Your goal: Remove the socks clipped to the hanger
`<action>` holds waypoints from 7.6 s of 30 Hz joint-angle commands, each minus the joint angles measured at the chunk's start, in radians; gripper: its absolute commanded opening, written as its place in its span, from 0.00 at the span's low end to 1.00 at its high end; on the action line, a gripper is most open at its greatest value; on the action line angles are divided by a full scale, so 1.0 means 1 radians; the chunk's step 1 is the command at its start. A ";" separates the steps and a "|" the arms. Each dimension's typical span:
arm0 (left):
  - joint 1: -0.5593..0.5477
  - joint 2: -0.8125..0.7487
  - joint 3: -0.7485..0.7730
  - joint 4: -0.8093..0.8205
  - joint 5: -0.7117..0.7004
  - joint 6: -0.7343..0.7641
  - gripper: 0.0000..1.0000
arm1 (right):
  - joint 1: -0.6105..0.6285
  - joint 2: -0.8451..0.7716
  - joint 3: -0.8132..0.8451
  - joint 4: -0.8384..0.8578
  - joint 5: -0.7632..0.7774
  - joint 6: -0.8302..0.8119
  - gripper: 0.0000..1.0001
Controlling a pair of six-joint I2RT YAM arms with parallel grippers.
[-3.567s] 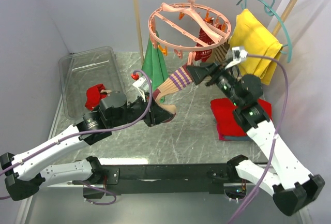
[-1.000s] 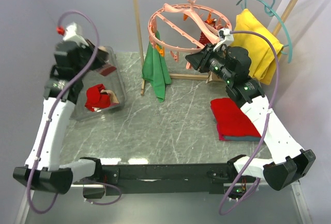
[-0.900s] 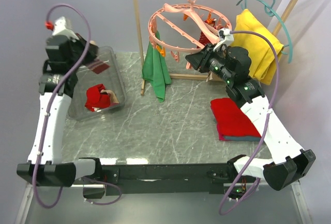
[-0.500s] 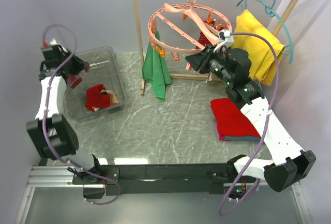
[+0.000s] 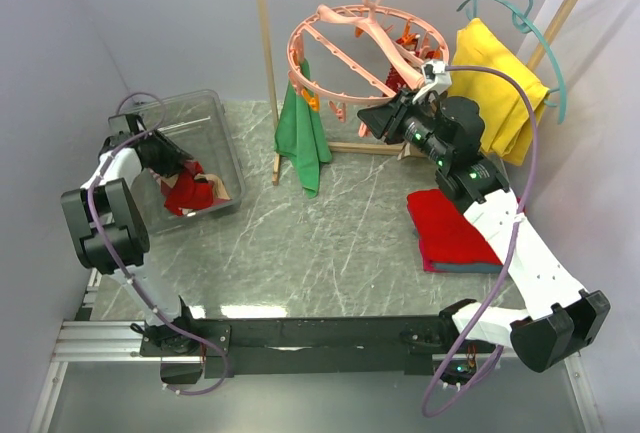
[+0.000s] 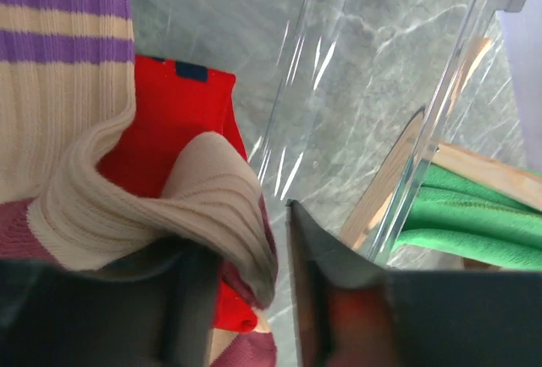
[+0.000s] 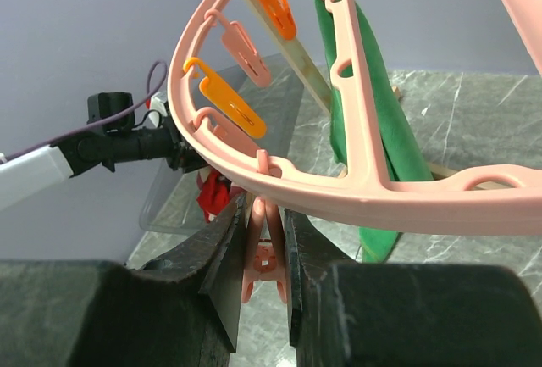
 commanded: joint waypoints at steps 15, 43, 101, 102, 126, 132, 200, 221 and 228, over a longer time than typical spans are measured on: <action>-0.157 -0.462 0.249 0.020 -0.034 0.045 0.90 | 0.001 -0.032 0.038 -0.070 -0.048 0.007 0.01; -1.295 -0.821 -0.546 0.587 -0.337 0.010 0.87 | 0.003 -0.095 -0.008 -0.107 -0.025 0.055 0.03; -1.314 -0.379 -0.058 0.837 -0.520 0.300 0.41 | 0.017 -0.155 -0.069 -0.125 -0.066 0.173 0.11; -1.314 -0.376 -0.051 0.818 -0.521 0.295 0.46 | 0.017 -0.153 -0.069 -0.123 -0.066 0.170 0.12; -1.219 -0.402 0.035 0.643 -0.488 0.269 0.01 | 0.018 -0.219 -0.023 -0.353 0.139 0.041 0.87; -1.153 -0.413 0.042 0.594 -0.411 0.245 0.01 | 0.017 -0.278 -0.016 -0.441 0.291 -0.048 0.93; -0.893 -0.352 0.264 0.368 -0.256 0.153 0.01 | -0.118 -0.368 -0.234 -0.132 0.238 -0.223 0.03; -0.870 -0.321 0.240 0.322 -0.286 0.117 0.21 | -0.051 -0.353 -0.114 -0.271 -0.006 -0.083 0.08; -0.867 -0.405 0.173 0.348 -0.222 0.119 0.62 | 0.016 -0.339 -0.056 -0.291 -0.021 -0.048 0.09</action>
